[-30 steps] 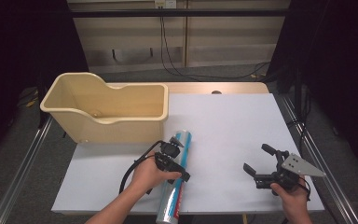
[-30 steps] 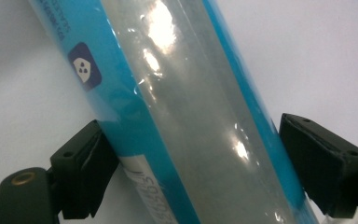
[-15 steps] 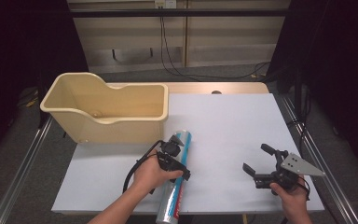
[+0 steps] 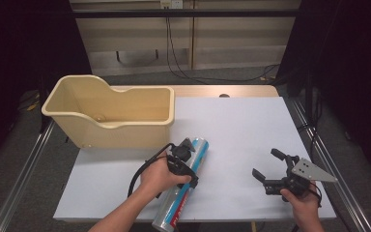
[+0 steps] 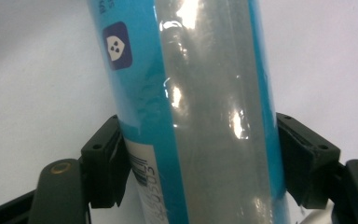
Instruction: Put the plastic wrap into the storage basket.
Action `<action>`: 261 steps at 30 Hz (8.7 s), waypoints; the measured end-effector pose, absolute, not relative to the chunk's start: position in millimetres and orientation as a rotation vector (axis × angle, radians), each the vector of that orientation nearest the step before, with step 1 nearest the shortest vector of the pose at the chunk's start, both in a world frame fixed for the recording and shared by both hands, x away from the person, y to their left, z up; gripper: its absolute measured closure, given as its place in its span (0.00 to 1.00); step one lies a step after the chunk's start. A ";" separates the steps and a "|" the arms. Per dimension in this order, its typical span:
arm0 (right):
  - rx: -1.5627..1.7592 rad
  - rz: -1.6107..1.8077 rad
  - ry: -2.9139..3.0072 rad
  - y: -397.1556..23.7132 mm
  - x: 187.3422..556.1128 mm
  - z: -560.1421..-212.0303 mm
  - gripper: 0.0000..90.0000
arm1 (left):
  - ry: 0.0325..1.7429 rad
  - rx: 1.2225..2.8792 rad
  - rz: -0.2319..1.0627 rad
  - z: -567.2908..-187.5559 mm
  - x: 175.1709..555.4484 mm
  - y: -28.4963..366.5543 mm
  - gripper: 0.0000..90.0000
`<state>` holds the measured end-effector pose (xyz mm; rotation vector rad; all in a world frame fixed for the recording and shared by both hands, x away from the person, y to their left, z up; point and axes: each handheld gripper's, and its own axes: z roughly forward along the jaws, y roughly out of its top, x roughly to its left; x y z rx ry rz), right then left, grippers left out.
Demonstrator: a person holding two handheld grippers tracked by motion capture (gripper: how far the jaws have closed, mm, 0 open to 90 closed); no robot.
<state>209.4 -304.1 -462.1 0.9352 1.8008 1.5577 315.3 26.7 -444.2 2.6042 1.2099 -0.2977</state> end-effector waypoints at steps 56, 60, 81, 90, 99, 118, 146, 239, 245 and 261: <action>0.935 1.554 1.806 -305.8 210.0 -462.7 0.01 | 0.953 2.732 -0.157 -425.2 316.1 32.3 0.35; 0.938 1.555 1.797 -307.8 209.2 -462.4 0.01 | 0.950 2.775 -0.164 -443.3 313.1 28.6 0.35; 0.940 1.551 1.805 -306.4 208.8 -462.8 0.01 | 0.901 2.745 -0.137 -445.4 303.9 41.5 0.27; 0.935 1.554 1.805 -305.5 209.7 -461.8 0.01 | 0.939 2.750 -0.124 -442.8 303.9 38.9 0.36; 0.942 1.555 1.802 -308.7 210.5 -463.1 0.01 | 0.848 2.763 -0.157 -414.9 307.2 43.4 0.36; 0.946 1.551 1.799 -308.8 209.6 -462.6 0.01 | 0.714 2.672 -0.086 -315.3 327.0 68.9 0.36; 0.956 1.556 1.795 -310.4 210.5 -463.8 0.01 | 0.693 2.655 -0.072 -264.2 373.4 84.9 0.36; 0.965 1.548 1.793 -311.8 208.7 -465.2 0.00 | 0.229 2.843 0.298 -298.8 468.1 104.4 0.36; 0.972 1.550 1.788 -311.5 208.4 -464.9 0.00 | 0.160 2.864 0.319 -299.4 470.7 103.5 0.36; 0.971 1.543 1.795 -312.1 208.9 -466.3 0.00 | 0.208 2.895 0.247 -313.1 475.5 107.6 0.35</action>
